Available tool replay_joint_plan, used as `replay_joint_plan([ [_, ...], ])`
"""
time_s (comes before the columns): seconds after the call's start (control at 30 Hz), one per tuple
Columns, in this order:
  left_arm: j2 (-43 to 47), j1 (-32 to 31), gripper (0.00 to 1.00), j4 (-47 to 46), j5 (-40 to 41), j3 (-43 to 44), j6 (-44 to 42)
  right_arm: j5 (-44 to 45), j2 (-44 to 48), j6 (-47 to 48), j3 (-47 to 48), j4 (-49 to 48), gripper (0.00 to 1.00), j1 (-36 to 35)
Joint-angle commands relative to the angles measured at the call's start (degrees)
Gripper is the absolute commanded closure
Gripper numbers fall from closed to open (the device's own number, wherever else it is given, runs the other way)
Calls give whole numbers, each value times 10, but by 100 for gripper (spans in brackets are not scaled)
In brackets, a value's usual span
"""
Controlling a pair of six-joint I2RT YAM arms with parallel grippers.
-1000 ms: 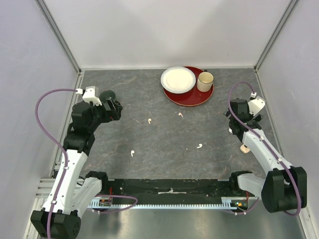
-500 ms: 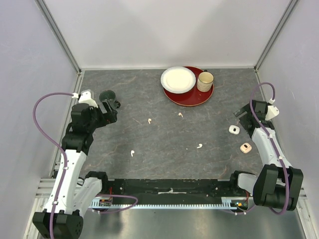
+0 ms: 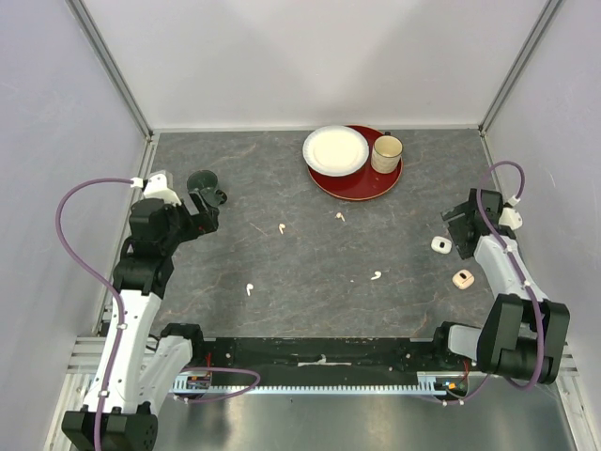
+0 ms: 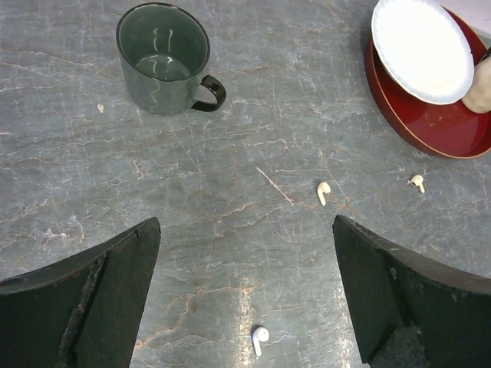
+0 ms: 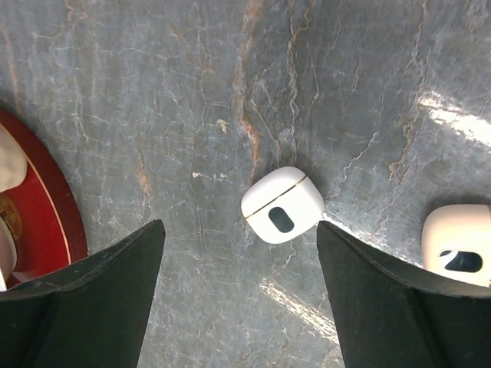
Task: Insert the wireless bluetooth earbuds into the charging case
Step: Pick up the charging case at the center of the board.
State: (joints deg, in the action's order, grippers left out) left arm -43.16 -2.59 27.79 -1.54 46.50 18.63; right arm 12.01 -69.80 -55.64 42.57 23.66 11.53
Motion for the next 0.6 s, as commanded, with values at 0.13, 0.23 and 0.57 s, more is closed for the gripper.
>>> replay_joint_plan([
  [0.13, 12, 6, 0, 2, 7, -4, 16, -26, -53, -93, 9, 21, 14, 2],
  [0.23, 11, 7, 0, 1, 6, -4, 16, -24, -70, -120, 13, 31, 15, 2],
  [0.57, 11, 11, 0, -1, 7, -6, 16, -35, -131, -194, 32, 65, 23, 11],
])
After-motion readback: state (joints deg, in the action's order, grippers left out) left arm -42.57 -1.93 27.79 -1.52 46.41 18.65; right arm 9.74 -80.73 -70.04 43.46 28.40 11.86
